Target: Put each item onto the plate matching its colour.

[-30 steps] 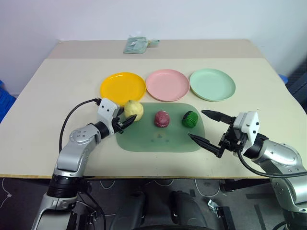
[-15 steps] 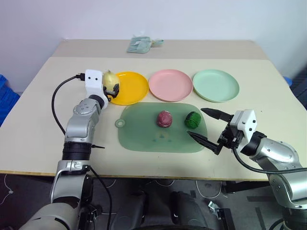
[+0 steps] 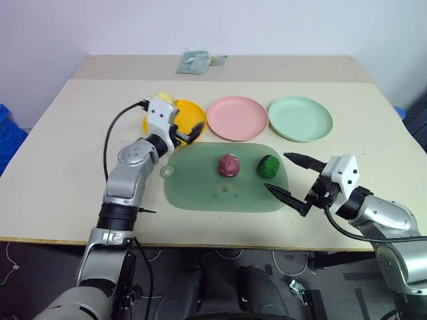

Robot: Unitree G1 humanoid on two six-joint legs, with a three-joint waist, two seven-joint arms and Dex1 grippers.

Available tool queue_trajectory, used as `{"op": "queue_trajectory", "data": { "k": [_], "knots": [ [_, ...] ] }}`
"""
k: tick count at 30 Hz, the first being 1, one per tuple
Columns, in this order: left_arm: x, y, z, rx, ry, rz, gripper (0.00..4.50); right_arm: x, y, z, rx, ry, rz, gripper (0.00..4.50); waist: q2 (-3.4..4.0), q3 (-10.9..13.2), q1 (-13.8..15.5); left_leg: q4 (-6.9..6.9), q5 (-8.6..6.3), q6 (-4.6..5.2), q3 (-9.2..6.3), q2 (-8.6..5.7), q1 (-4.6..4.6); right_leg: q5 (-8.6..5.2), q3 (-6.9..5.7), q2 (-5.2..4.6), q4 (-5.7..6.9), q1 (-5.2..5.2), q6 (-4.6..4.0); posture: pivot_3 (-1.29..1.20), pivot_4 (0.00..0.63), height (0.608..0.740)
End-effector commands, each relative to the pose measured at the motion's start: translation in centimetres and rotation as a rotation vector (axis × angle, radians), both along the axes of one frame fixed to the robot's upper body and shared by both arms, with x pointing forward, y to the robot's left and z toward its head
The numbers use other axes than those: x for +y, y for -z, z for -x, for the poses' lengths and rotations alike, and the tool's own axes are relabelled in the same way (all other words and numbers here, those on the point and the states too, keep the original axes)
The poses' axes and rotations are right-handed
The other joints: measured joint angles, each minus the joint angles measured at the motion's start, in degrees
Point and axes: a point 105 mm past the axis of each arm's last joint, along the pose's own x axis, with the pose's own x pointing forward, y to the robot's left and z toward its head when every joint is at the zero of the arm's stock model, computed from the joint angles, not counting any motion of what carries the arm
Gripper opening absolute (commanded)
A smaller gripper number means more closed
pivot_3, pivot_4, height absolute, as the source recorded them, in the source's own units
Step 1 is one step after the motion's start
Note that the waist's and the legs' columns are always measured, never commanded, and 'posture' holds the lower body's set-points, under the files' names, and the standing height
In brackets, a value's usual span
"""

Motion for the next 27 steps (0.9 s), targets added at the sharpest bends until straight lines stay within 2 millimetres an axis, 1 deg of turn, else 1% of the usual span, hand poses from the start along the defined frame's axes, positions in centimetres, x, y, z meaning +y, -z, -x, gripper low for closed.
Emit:
{"op": "queue_trajectory", "data": {
  "k": [1,6,8,13,22,26,27],
  "knots": [
    [-1.1,-0.7,0.5,-0.018,0.089,-0.030,4.43,0.7,-1.9,0.2,-0.068,-0.009,0.008,4.50,0.01,0.0,0.0,0.00,0.00,0.01,0.00,0.01,0.01,0.00,0.00,0.01,0.00,0.00,0.00,0.00,0.150,0.740],
    [-3.6,0.8,1.1,0.062,0.249,-0.064,4.43,1.0,-2.5,0.1,-0.071,0.003,0.011,4.50,0.00,0.0,0.2,0.00,0.05,0.10,-0.01,0.00,-0.02,0.00,-0.02,0.00,-0.04,0.00,0.00,0.00,0.150,0.740],
    [-4.2,1.1,1.5,0.082,0.304,-0.085,4.43,1.0,-2.7,0.1,-0.072,0.009,0.014,4.50,0.00,0.0,0.1,0.00,0.06,0.12,-0.02,-0.01,-0.05,0.00,-0.02,0.00,-0.04,-0.01,0.00,0.00,0.150,0.740],
    [-4.6,1.8,2.4,0.135,0.405,-0.125,4.43,0.4,-2.4,0.4,-0.069,0.035,0.022,4.50,0.00,0.0,0.0,-0.03,0.06,0.13,-0.02,0.02,-0.06,0.00,-0.02,0.01,-0.03,-0.05,0.00,0.00,0.150,0.740],
    [-6.0,4.4,3.5,0.186,0.515,-0.272,4.43,-1.0,-0.3,1.0,-0.056,0.067,0.022,4.50,0.01,0.0,0.1,0.01,0.07,0.14,-0.02,0.01,-0.08,0.00,-0.02,0.00,-0.03,-0.04,0.00,0.00,0.150,0.740],
    [-6.1,5.2,3.0,0.206,0.493,-0.305,4.43,-1.4,0.3,1.2,-0.059,0.077,0.024,4.50,0.01,0.0,0.0,-0.01,0.07,0.14,-0.02,0.02,-0.06,0.00,-0.01,0.01,-0.03,-0.05,0.00,0.00,0.150,0.740],
    [-6.1,5.2,2.9,0.203,0.486,-0.305,3.91,-1.4,0.4,1.2,-0.062,0.080,0.024,4.50,0.01,0.0,0.0,-0.01,0.07,0.14,-0.02,0.02,-0.07,0.00,-0.01,0.01,-0.02,-0.05,0.00,0.00,0.150,0.740]
  ]
}}
